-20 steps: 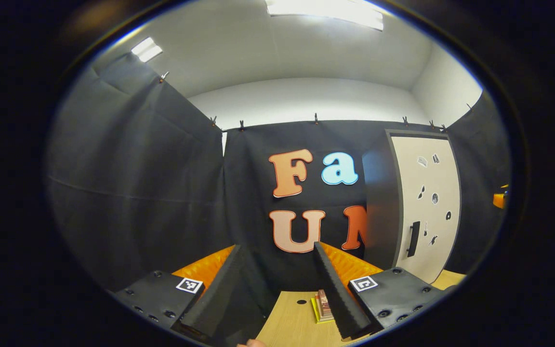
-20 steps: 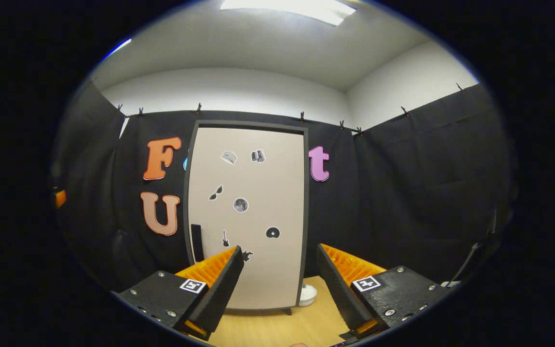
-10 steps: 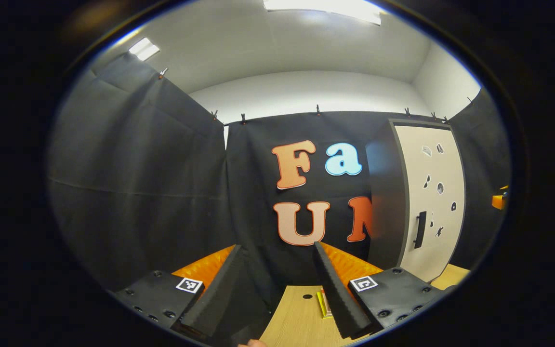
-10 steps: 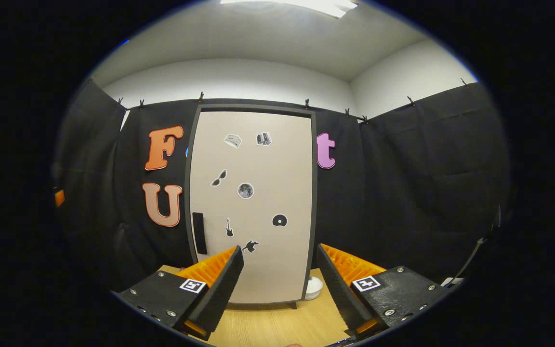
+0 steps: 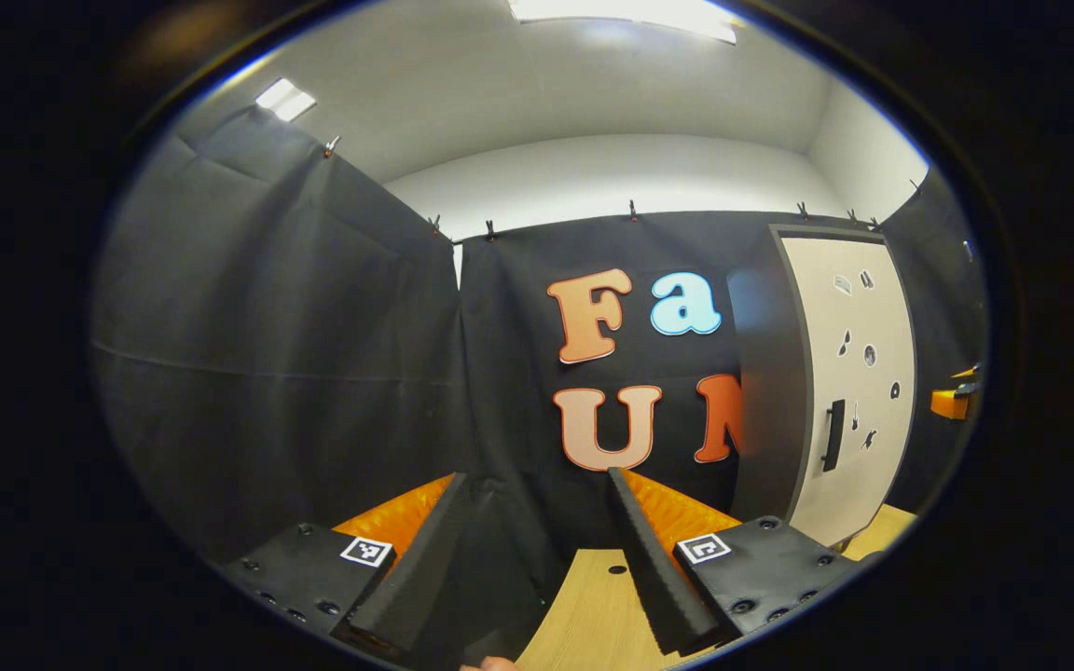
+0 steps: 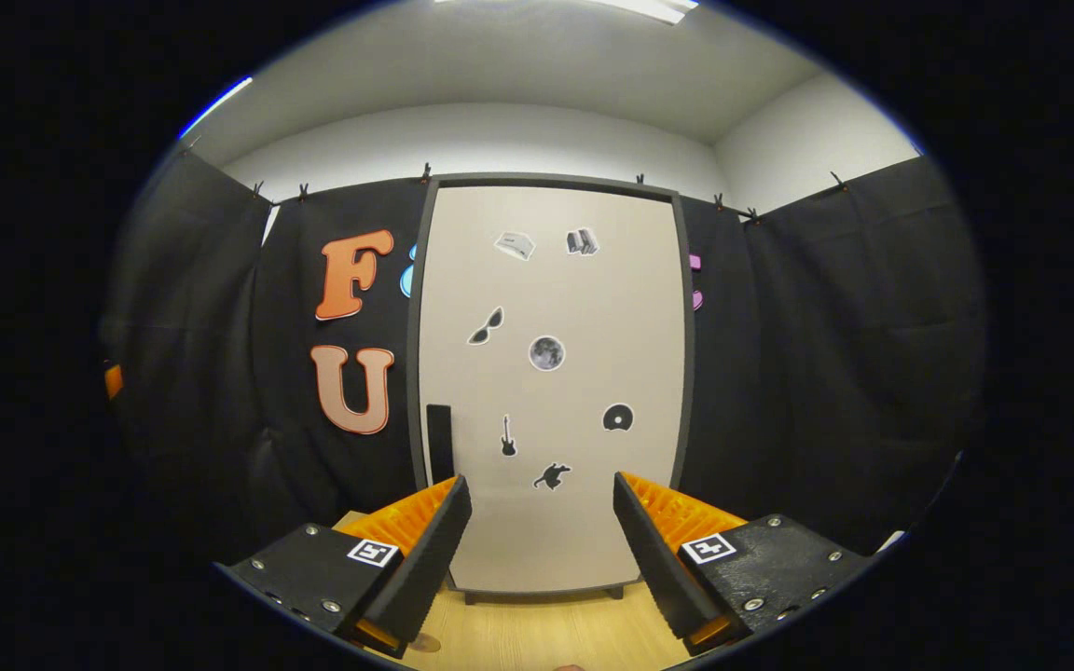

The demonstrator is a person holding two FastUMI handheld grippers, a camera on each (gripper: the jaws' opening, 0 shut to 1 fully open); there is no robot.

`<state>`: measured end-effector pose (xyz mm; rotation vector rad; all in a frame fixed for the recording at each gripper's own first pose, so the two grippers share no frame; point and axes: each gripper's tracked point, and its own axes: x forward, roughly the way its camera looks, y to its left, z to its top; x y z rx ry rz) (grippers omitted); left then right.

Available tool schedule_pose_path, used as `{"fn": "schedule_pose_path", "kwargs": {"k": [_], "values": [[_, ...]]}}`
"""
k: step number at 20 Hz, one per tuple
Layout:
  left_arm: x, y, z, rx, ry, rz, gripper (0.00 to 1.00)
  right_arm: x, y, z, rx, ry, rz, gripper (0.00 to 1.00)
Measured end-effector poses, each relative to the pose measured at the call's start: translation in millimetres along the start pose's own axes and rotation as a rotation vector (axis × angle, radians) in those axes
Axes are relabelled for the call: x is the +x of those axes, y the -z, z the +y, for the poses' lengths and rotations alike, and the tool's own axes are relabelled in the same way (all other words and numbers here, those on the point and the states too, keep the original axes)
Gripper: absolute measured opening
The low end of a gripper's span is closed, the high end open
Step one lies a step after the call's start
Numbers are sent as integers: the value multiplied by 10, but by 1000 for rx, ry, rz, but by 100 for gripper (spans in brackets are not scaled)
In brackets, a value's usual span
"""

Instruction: Open the cabinet door with the right hand, grasp the bottle in the cabinet with the left hand and place it on the coaster, then close the cabinet door with the right hand.

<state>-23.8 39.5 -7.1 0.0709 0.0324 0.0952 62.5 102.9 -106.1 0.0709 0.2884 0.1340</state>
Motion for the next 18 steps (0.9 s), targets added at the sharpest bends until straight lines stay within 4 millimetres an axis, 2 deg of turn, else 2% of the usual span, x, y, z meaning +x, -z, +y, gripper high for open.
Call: {"fn": "schedule_pose_path", "kwargs": {"k": [2,5,10,14,18], "values": [[-29,20,77,6,-14,3,95,198,81,132,5,-17,14,95],[-80,68,156,5,-32,17,95,388,140,316,28,-45,27,95],[-151,125,273,15,-64,30,95,797,145,619,46,-69,13,95],[-210,150,384,21,-84,33,95,1223,180,776,34,-57,9,94],[-252,205,503,36,-111,43,95,1596,354,871,26,-50,45,93]]}}
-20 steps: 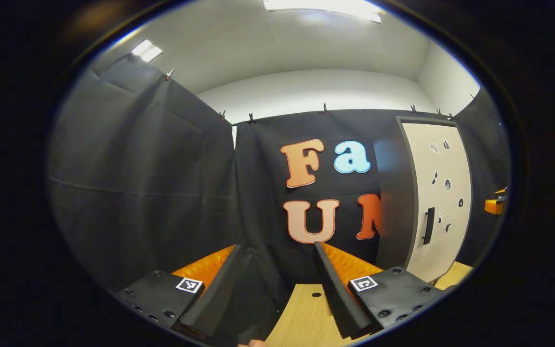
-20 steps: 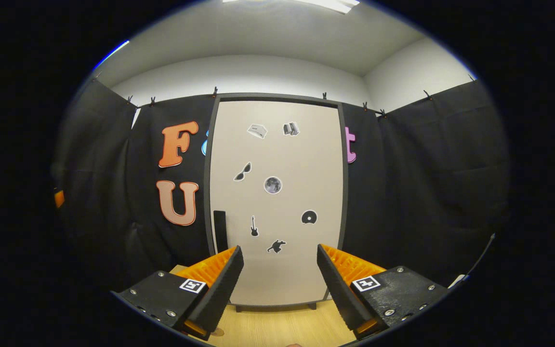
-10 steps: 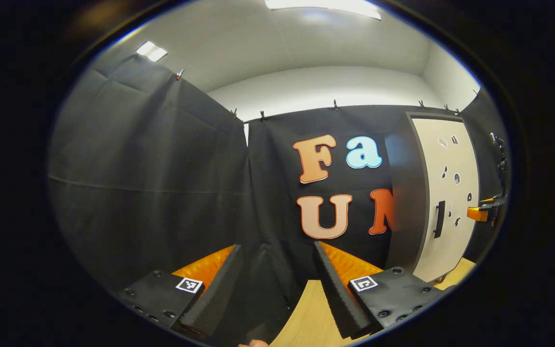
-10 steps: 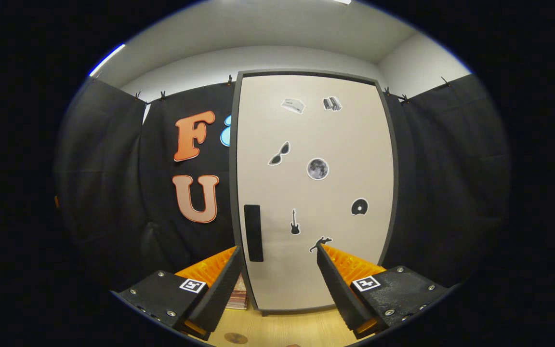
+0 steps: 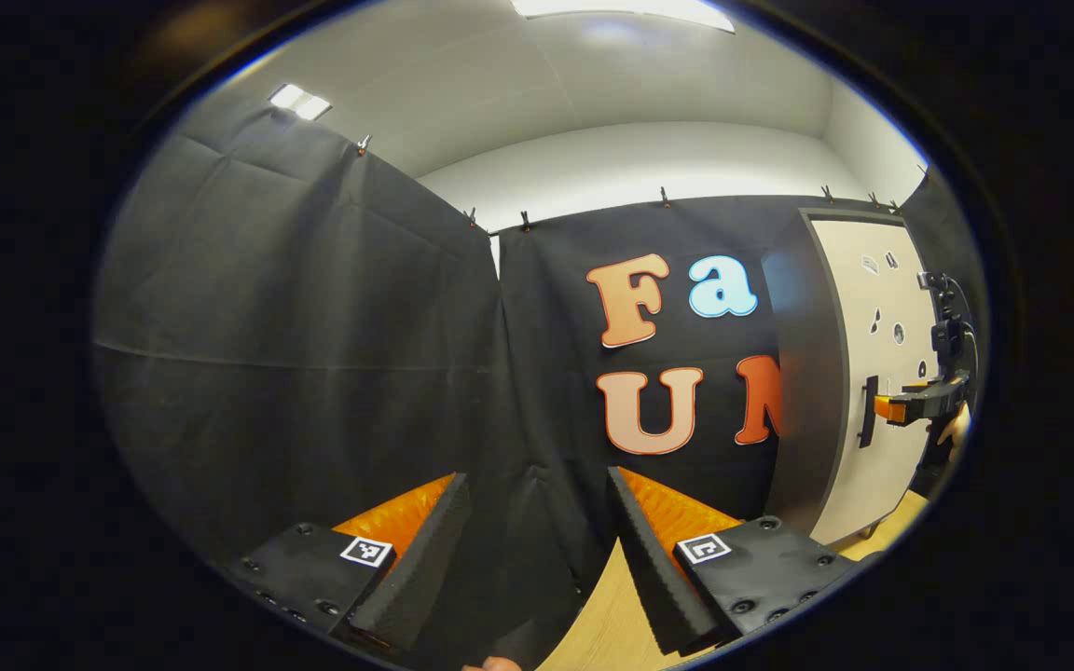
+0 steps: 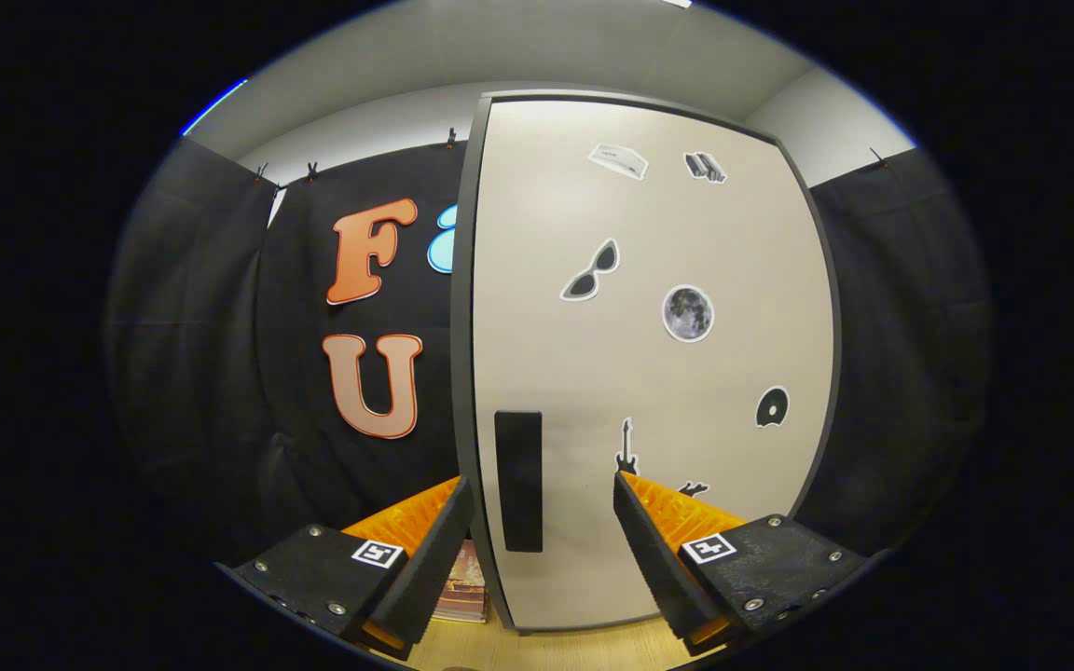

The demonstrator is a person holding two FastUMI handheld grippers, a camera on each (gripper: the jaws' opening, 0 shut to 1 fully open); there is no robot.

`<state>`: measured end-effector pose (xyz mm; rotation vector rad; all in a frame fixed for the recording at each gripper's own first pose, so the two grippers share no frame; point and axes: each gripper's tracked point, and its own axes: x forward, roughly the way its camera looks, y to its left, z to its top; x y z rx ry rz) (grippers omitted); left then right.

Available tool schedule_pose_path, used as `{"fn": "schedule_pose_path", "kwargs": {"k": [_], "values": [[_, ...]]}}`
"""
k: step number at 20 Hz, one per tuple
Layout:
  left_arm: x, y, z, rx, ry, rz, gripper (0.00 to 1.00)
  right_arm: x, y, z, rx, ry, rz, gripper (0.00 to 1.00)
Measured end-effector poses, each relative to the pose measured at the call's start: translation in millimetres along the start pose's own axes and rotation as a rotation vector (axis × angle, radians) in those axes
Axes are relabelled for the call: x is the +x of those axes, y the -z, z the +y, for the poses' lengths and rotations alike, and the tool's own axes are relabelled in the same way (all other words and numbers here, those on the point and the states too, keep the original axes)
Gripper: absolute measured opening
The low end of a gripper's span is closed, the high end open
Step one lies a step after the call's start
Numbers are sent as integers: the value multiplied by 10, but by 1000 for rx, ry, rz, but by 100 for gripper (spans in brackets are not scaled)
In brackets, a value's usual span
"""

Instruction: Open the cabinet door with the right hand, grasp the bottle in the cabinet with the left hand and place it on the coaster, then close the cabinet door with the right hand.

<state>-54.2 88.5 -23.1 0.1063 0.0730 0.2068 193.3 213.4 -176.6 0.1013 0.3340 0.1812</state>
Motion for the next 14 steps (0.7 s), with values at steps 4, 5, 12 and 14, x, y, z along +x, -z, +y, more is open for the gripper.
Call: {"fn": "schedule_pose_path", "kwargs": {"k": [4,5,12,14], "values": [[21,54,114,14,-23,13,94,254,100,29,-11,2,20,87],[20,74,131,15,-29,14,95,298,109,44,-15,0,20,81],[74,177,160,18,-39,34,95,437,199,136,-25,0,32,41],[85,191,177,13,-40,41,95,440,195,122,-13,-4,40,36]]}}
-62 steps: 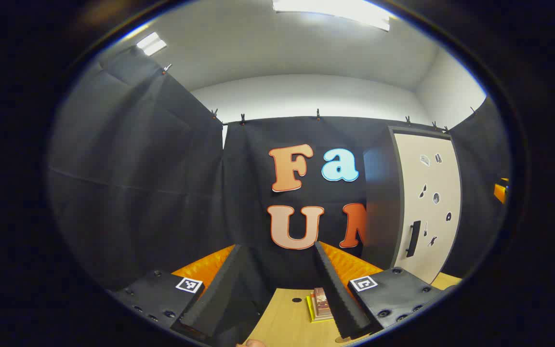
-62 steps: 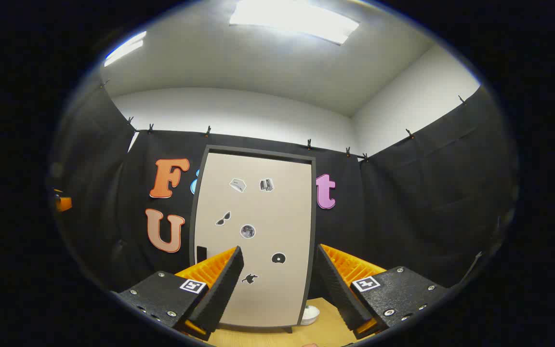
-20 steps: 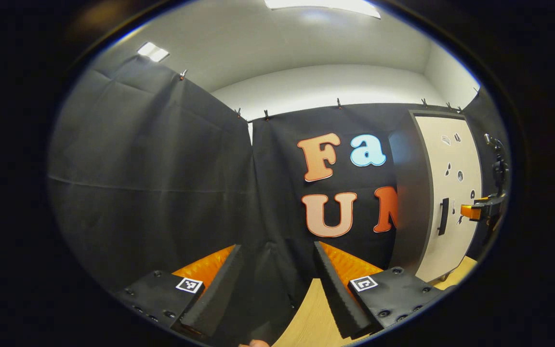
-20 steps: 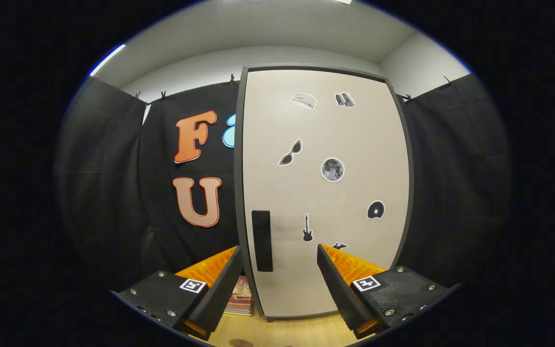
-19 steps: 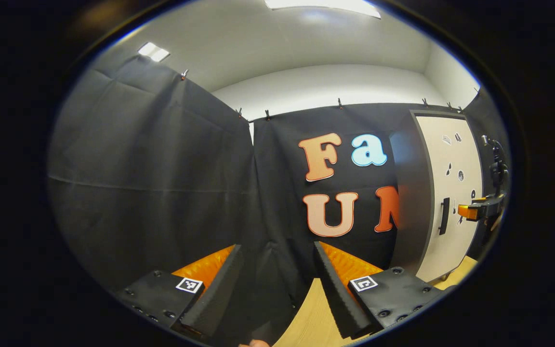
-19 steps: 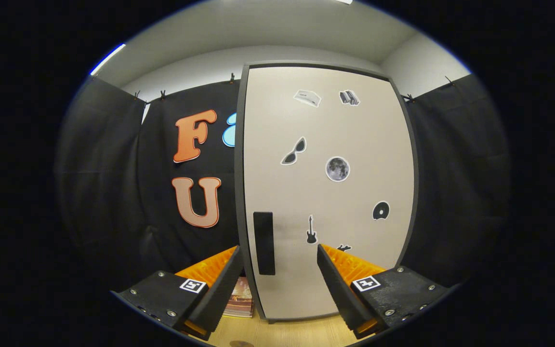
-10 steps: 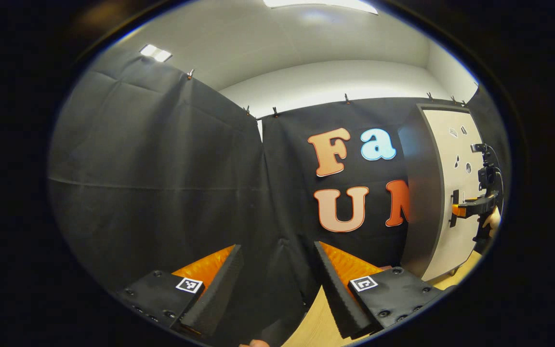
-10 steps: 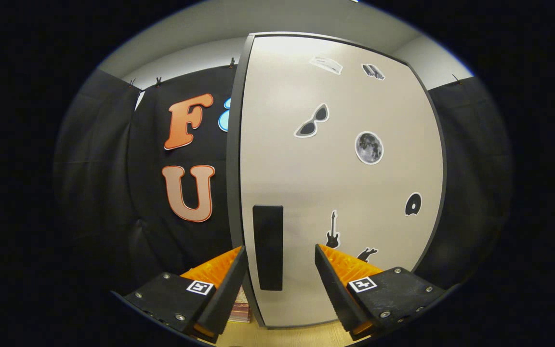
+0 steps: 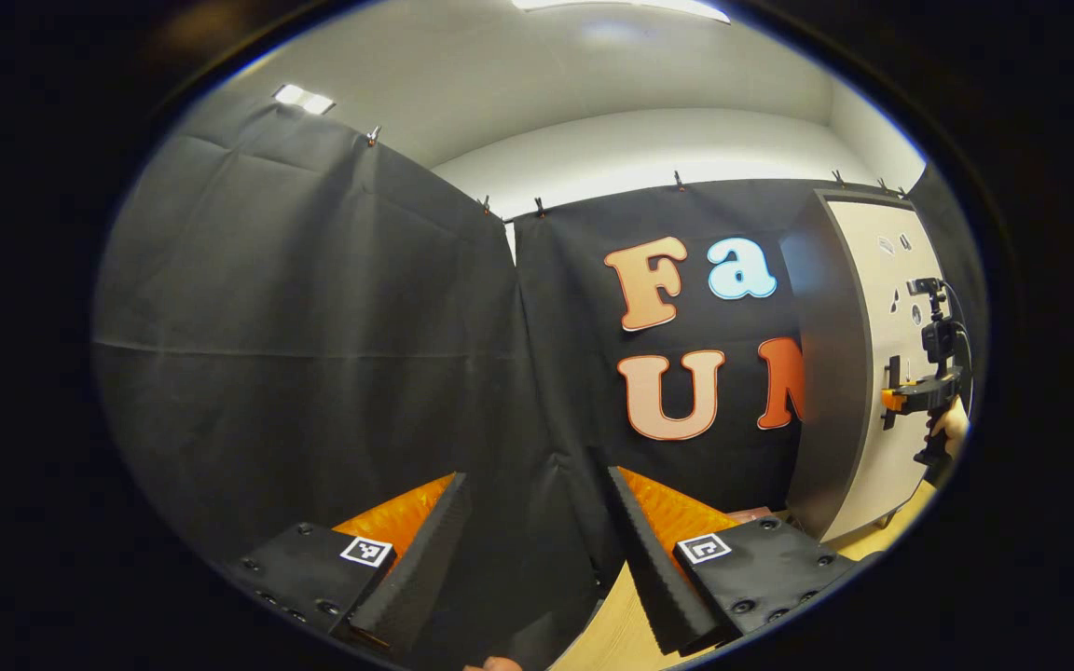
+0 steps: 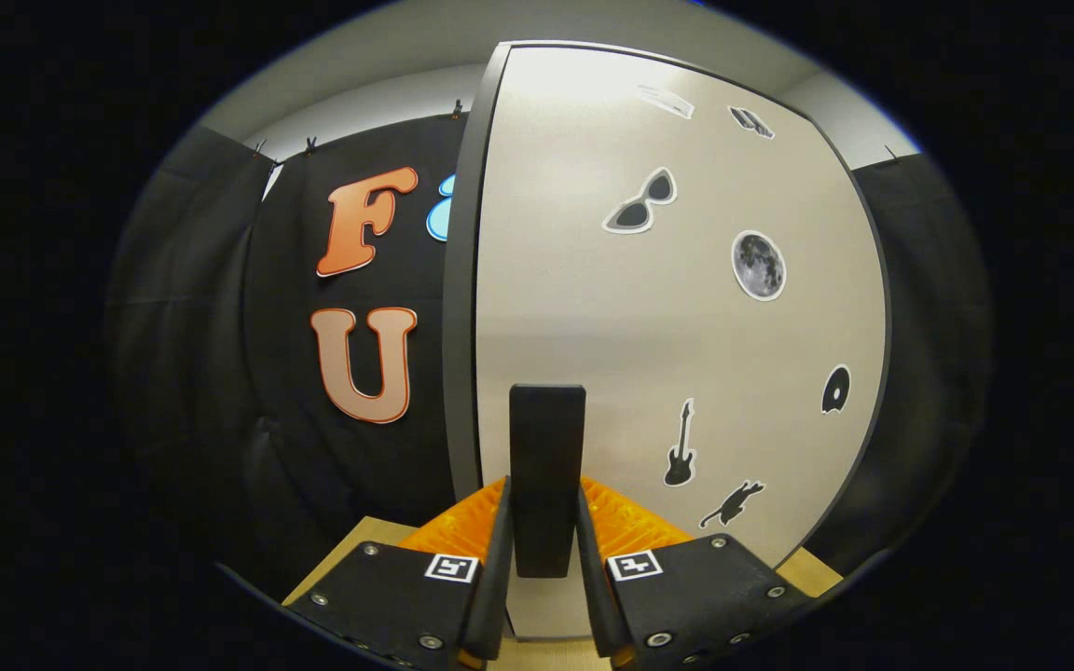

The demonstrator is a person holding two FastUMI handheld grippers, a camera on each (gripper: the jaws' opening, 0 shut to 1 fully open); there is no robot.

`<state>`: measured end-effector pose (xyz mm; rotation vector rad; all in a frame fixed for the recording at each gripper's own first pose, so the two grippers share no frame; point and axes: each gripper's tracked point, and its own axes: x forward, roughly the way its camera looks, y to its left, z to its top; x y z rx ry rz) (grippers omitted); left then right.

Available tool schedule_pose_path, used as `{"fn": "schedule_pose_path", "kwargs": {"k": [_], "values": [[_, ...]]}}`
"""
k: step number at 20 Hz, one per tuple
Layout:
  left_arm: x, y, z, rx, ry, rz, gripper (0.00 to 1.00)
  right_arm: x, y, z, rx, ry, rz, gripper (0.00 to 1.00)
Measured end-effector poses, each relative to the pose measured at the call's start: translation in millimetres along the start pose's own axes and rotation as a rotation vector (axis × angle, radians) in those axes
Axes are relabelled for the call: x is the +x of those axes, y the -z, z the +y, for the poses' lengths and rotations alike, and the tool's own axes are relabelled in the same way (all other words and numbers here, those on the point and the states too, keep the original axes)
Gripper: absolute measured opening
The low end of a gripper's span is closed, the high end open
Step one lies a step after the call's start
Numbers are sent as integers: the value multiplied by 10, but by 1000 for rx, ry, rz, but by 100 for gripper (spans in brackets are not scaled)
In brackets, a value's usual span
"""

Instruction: Open the cabinet door with the right hand, grasp the bottle in the cabinet with the left hand and place it on the coaster, then close the cabinet door with the right hand.

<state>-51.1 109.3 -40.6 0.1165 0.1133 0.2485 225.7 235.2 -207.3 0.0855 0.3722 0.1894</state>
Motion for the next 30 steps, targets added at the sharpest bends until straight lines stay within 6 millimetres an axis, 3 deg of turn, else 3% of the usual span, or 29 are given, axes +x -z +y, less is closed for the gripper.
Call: {"fn": "schedule_pose_path", "kwargs": {"k": [6,11,15,19,23,24,30], "values": [[26,55,-75,-2,8,7,95,-141,-13,2,4,2,1,28],[-49,47,-97,5,6,2,95,-409,-54,-46,23,4,-8,24],[-92,52,-129,4,8,5,95,-877,22,-206,4,10,-34,24],[-108,32,-190,2,17,1,97,-1395,124,-494,3,-6,-19,24],[-126,48,-342,-10,54,7,94,-1714,132,-691,-4,-4,-14,23],[-117,45,-380,-9,61,7,97,-1803,136,-754,-2,-2,-15,22],[-74,6,-612,-29,111,-3,94,-2331,206,-1217,8,49,1,21]]}}
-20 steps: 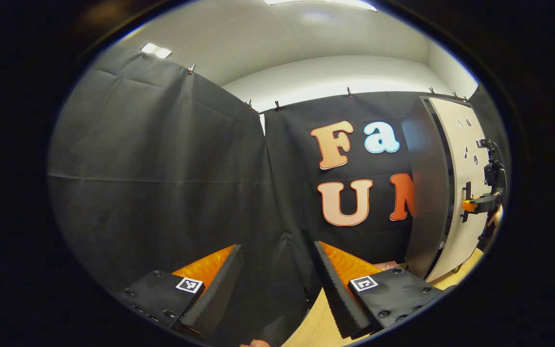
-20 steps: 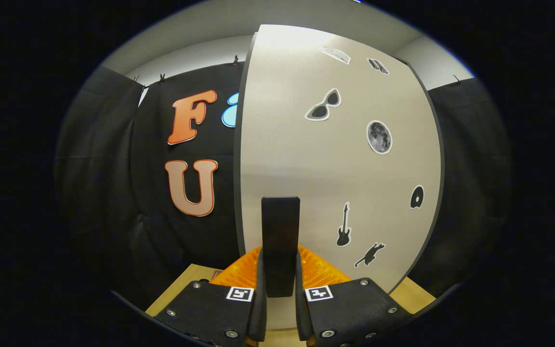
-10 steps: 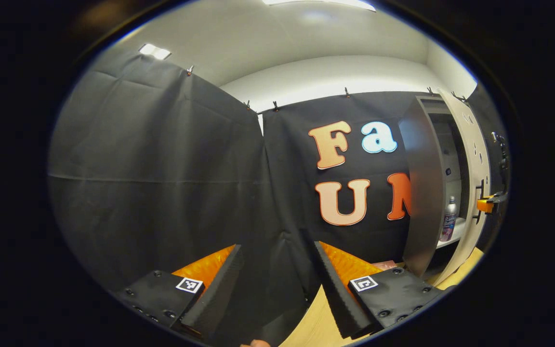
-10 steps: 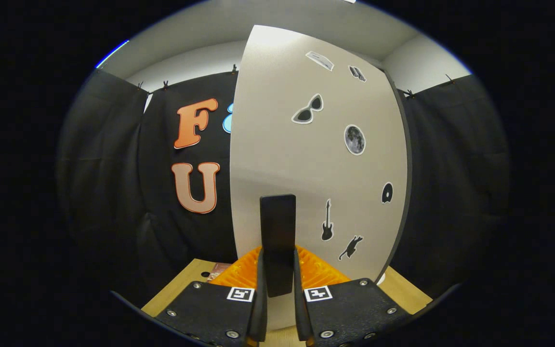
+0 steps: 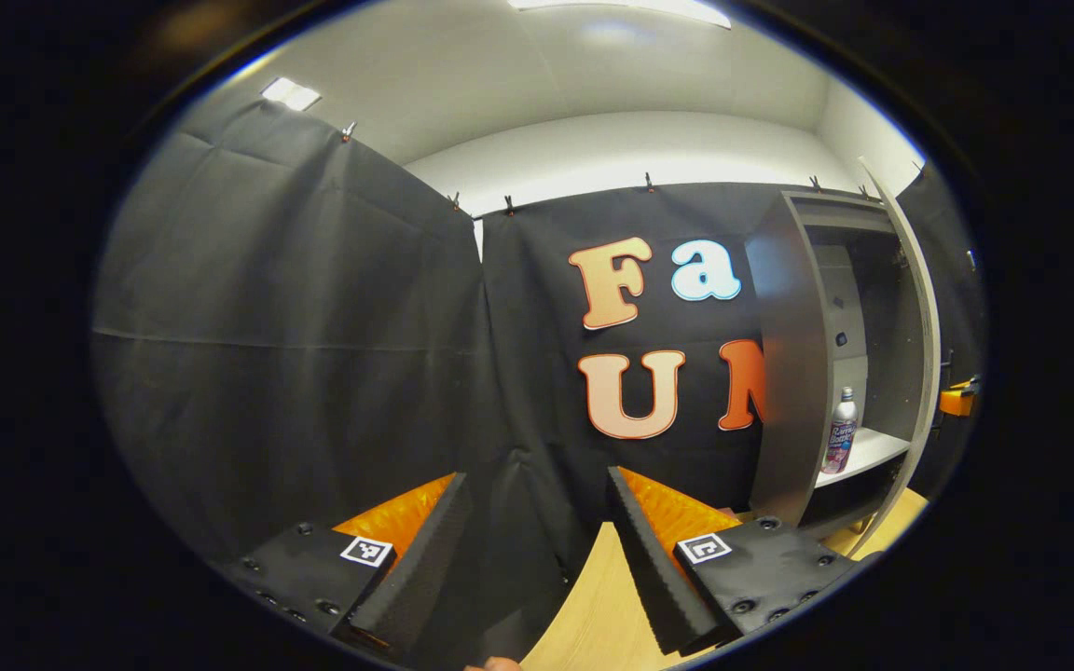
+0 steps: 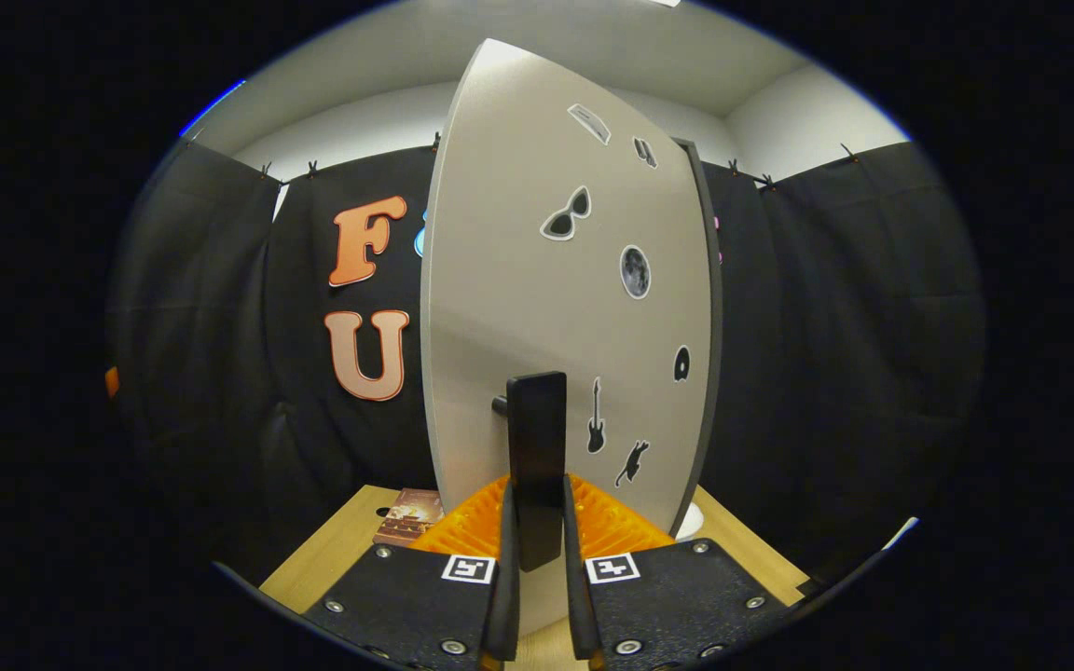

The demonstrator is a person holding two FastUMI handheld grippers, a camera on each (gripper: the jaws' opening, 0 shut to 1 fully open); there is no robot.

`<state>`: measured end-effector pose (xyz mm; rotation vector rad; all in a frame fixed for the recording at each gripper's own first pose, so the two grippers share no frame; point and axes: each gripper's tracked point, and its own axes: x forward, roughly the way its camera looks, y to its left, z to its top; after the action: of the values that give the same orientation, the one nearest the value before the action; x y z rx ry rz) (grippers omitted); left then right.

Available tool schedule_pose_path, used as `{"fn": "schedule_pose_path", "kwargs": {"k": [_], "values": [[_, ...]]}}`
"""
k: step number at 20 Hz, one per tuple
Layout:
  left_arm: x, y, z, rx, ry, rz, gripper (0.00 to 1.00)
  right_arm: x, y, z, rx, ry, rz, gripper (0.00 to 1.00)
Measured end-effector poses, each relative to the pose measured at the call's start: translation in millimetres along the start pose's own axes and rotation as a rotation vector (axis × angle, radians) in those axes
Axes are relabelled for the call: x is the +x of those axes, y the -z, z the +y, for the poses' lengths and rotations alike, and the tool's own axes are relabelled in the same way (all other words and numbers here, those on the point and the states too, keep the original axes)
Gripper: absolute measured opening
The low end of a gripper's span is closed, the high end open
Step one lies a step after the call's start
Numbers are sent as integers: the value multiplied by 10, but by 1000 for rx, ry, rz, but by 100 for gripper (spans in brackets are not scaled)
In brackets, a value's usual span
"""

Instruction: Open the cabinet door with the right hand, grasp the bottle in the cabinet with the left hand and place it on the coaster, then close the cabinet door with the right hand.

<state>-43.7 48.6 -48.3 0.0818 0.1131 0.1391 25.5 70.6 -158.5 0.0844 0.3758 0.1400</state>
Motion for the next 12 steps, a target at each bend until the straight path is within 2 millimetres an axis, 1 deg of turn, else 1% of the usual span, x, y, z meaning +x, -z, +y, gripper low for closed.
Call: {"fn": "schedule_pose_path", "kwargs": {"k": [1,4,6,7,9,10,12], "values": [[22,10,-54,-6,12,0,94,-81,-10,-117,2,14,-2,17],[82,27,-234,-12,45,1,94,-356,10,-476,-31,74,-9,12],[126,31,-398,-11,74,-2,94,-467,15,-703,-39,115,-5,8],[161,18,-477,-10,92,-4,94,-491,3,-802,-35,130,-3,5],[213,14,-685,-8,126,-6,94,-439,-49,-900,-24,154,-2,2],[224,10,-802,-7,144,-5,94,-459,-42,-974,-27,164,-4,1],[246,22,-1004,-4,177,-3,94,-565,-15,-1188,-37,168,-7,1]]}}
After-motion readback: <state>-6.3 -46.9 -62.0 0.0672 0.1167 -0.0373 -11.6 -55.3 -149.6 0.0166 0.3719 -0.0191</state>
